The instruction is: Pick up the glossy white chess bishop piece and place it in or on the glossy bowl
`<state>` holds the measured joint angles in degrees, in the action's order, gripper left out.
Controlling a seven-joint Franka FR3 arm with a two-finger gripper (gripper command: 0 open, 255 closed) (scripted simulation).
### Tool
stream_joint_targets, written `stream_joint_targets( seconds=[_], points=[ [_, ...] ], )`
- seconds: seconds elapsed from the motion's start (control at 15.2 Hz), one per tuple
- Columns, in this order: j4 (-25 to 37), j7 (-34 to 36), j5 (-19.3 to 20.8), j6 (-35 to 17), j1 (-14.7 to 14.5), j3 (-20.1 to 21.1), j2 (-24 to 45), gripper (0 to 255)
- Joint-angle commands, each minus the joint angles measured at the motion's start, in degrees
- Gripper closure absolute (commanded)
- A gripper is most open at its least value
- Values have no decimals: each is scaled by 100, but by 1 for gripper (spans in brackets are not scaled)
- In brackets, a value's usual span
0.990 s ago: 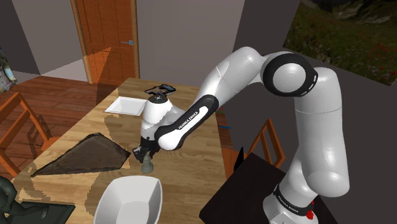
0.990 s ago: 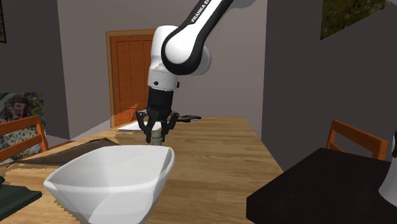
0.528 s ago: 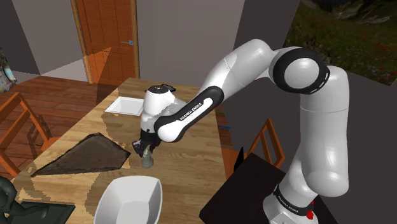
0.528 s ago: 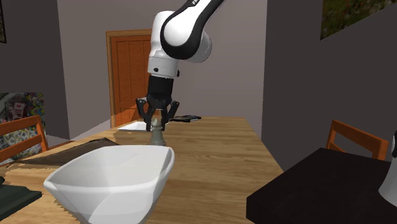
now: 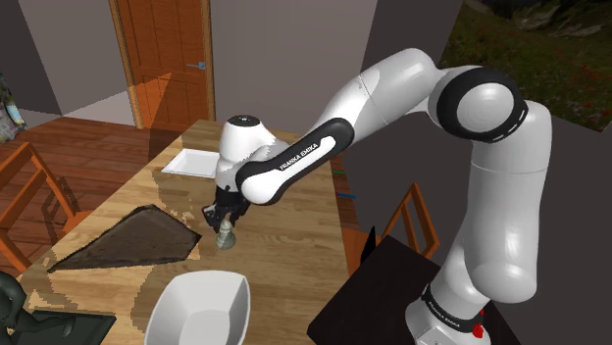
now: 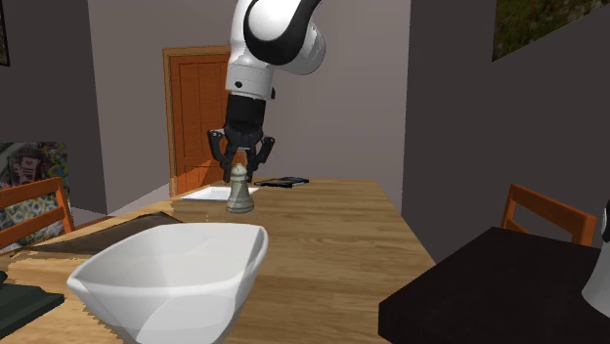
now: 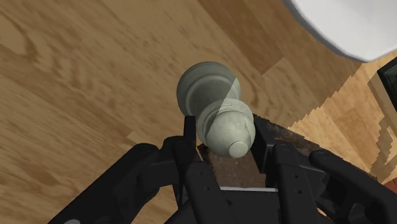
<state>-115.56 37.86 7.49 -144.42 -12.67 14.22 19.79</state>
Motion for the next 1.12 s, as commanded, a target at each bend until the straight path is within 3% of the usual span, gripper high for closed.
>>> stream_joint_targets(
  seconds=[0.0,0.79,1.06],
  points=[
    [23,-40,-55,141,24,28,-121,255],
    [285,-189,-278,880,93,119,-615,255],
    [68,351,-196,888,-220,282,-834,255]
  ],
)
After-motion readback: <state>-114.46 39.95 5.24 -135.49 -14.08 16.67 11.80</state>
